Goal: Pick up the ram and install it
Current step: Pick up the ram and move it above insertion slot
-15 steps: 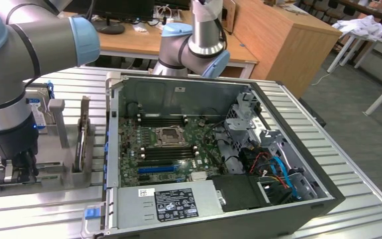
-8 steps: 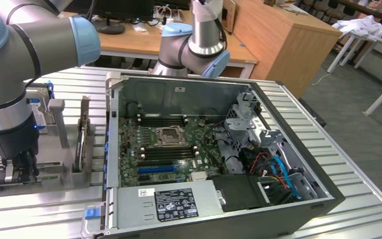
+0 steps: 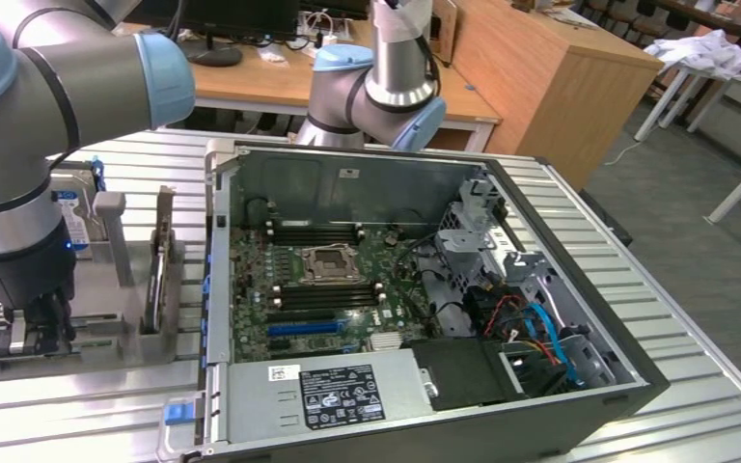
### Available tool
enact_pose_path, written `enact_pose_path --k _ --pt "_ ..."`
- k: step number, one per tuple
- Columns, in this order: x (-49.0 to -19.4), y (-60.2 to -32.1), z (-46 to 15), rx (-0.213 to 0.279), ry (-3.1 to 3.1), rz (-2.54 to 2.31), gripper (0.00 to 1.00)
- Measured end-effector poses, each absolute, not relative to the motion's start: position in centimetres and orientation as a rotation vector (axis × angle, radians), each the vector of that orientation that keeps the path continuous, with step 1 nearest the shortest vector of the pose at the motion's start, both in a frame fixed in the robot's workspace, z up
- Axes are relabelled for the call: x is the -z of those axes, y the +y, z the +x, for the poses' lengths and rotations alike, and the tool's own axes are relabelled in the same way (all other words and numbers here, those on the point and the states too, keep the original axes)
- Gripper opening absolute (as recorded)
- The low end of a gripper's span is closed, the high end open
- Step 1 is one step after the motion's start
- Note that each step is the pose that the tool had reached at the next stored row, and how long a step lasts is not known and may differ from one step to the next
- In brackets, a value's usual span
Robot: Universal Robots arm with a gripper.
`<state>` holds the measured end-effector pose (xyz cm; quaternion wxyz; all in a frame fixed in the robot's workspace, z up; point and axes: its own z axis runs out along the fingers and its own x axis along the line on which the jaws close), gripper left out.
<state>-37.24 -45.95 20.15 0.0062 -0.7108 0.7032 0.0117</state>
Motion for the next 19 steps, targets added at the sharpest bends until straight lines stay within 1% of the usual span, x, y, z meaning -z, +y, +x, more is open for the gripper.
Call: enact_pose_path --k 10,12,13,19 --pt "-20.14 -45.95 -37.24 -0.037 2.201 -2.224 0.23" --pt "-20.14 -45.95 -37.24 -0.037 2.201 -2.224 0.21" --pt "-20.15 -45.95 -37.24 -0.037 2.201 -2.224 0.14" --pt "-20.15 -45.95 -37.24 -0.037 2.201 -2.224 0.14"
